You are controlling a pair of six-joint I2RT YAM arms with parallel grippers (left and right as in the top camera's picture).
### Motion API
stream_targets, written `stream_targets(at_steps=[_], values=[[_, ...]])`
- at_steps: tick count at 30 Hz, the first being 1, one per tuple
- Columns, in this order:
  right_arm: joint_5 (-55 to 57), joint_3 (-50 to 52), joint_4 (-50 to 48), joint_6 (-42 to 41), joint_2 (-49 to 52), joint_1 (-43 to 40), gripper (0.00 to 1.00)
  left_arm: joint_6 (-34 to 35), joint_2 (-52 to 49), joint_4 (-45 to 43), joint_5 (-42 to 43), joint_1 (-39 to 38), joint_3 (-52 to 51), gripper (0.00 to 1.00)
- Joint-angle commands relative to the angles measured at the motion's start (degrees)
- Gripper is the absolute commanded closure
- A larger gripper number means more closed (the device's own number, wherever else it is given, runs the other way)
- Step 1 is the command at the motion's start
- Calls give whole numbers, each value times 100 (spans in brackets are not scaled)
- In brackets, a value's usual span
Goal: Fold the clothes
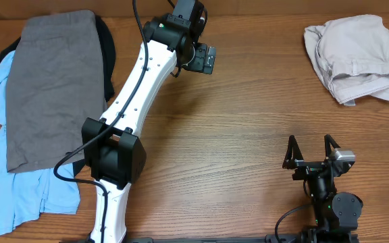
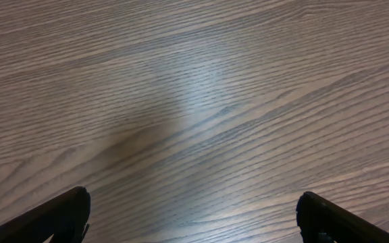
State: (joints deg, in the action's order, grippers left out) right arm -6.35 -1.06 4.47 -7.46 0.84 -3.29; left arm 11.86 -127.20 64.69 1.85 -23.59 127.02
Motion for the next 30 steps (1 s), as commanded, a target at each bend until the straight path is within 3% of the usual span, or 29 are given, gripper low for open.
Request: stream_targets(at_steps=[1,6,11,17,22,30], values=[[76,61,-24,2,-68,13,0,13,120,-20,-39,-4,138,0],[76,61,-24,2,-68,13,0,9,120,-15,-46,-4,138,0],[74,61,-24,4,-68,13,0,-98,177,160,-647,-22,138,0],[76,61,-24,2,-68,13,0,-533,817,-654,-671,7,-223,0],[76,61,-24,4,-68,13,0,-1659,2579,-2583,168,286,-2581,0],[76,61,-24,2,-68,13,0,-1521,5071,-3825,422,1091,-5746,0]])
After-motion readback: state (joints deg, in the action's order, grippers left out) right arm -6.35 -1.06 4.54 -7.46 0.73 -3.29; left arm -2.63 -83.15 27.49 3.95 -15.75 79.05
